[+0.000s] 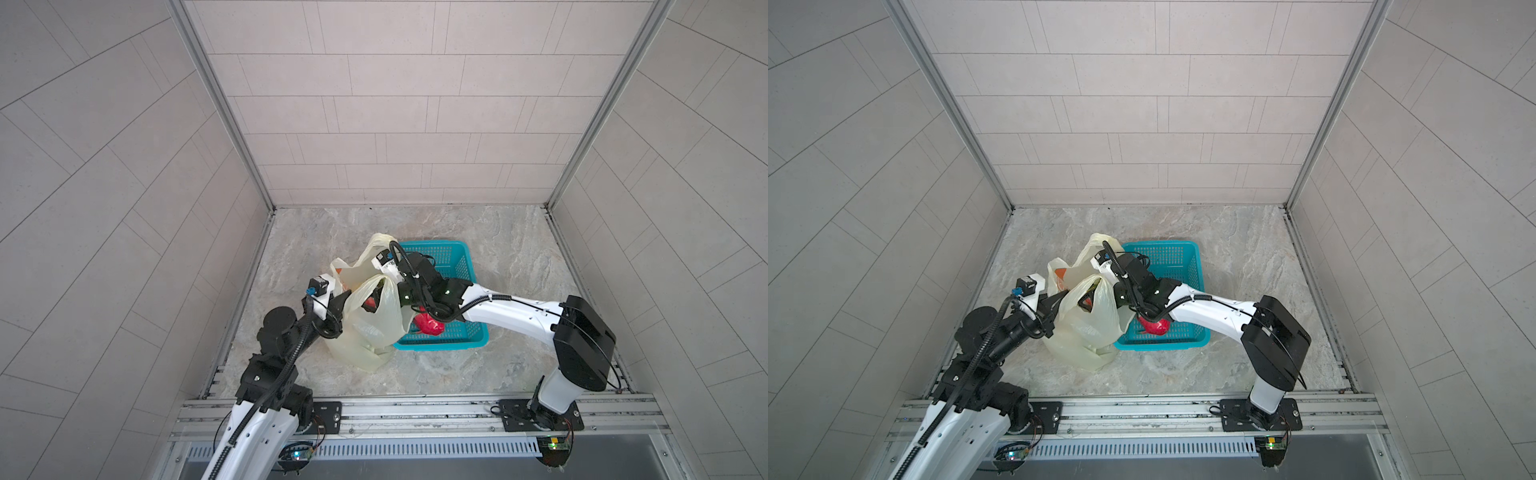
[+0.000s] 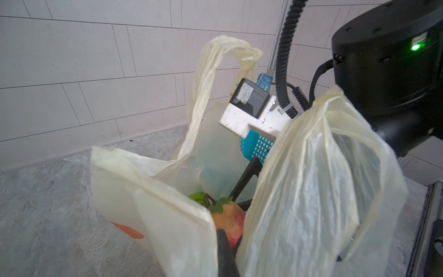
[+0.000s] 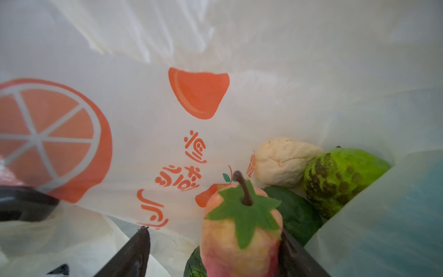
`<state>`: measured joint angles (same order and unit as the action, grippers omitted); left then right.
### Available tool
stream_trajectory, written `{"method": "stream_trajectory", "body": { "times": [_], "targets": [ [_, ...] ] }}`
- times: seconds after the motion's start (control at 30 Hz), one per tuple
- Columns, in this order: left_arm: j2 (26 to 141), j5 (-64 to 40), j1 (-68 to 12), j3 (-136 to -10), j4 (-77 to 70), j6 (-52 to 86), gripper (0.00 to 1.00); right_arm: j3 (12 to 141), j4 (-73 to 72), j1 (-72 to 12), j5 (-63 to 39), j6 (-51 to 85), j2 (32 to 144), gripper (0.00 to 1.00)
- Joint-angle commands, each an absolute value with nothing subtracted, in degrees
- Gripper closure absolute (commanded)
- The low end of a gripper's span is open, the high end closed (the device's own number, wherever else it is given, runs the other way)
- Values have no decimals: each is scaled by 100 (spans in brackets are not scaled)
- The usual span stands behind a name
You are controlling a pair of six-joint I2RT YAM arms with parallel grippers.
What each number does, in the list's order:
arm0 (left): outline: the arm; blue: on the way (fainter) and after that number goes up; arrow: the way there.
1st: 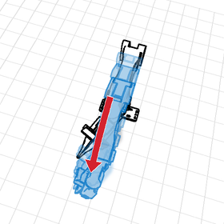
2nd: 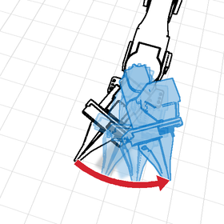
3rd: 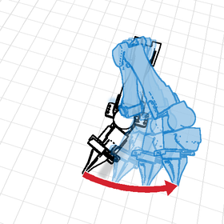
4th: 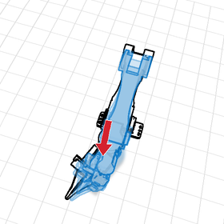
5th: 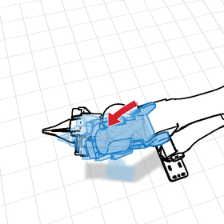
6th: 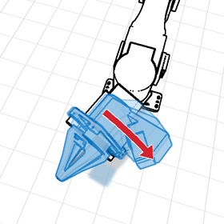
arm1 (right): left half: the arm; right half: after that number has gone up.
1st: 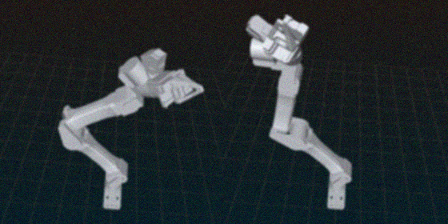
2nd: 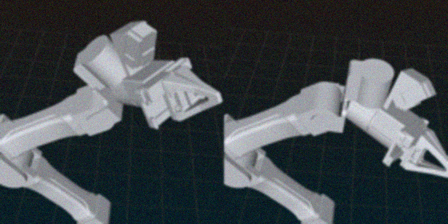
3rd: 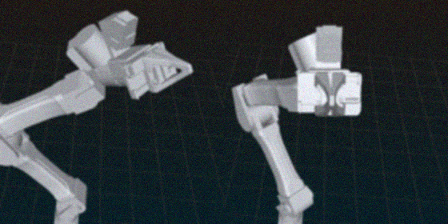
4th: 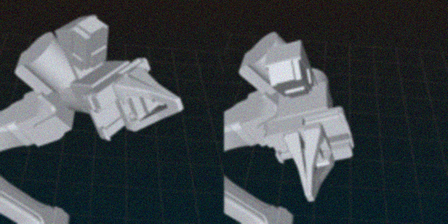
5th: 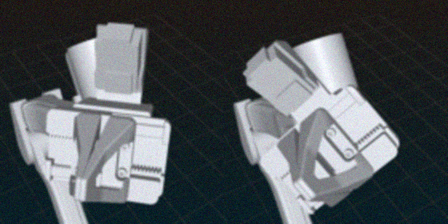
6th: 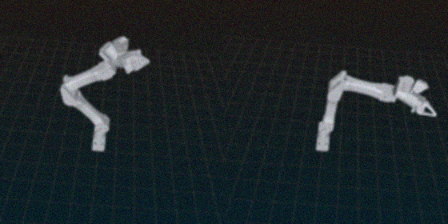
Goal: Place the fruits into the plastic bag
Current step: Place the fruit in the plastic bag, then pick up the fruit from the bin.
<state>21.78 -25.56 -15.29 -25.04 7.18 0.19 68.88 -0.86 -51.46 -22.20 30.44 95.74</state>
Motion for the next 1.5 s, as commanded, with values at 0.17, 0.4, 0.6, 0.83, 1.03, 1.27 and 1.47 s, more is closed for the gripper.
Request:
{"method": "stream_trajectory", "body": {
  "times": [0.17,0.4,0.6,0.83,1.03,1.27,1.47],
  "targets": [
    [2147,-2602,-1538,-2485,607,-30,100,6825,-26,-5095,-2268,2859,9114,14],
    [2126,-2576,-1543,-2479,648,-61,100,6848,22,-5068,-2323,2841,9023,13],
    [2081,-2533,-1538,-2487,691,-72,100,6616,232,-4937,-2113,2750,8556,15],
    [2152,-2540,-1540,-2470,649,-158,100,6072,910,-4615,-2173,2436,7469,14],
    [2258,-2566,-1539,-2461,541,-163,100,5685,1489,-4078,-1600,2510,6760,11],
    [2263,-2566,-1544,-2443,539,-184,100,5220,2000,-3856,-1435,2392,6664,9],
    [2258,-2579,-1539,-2435,540,-192,100,4971,2101,-3945,-1335,2364,7090,1]
  ]
}}
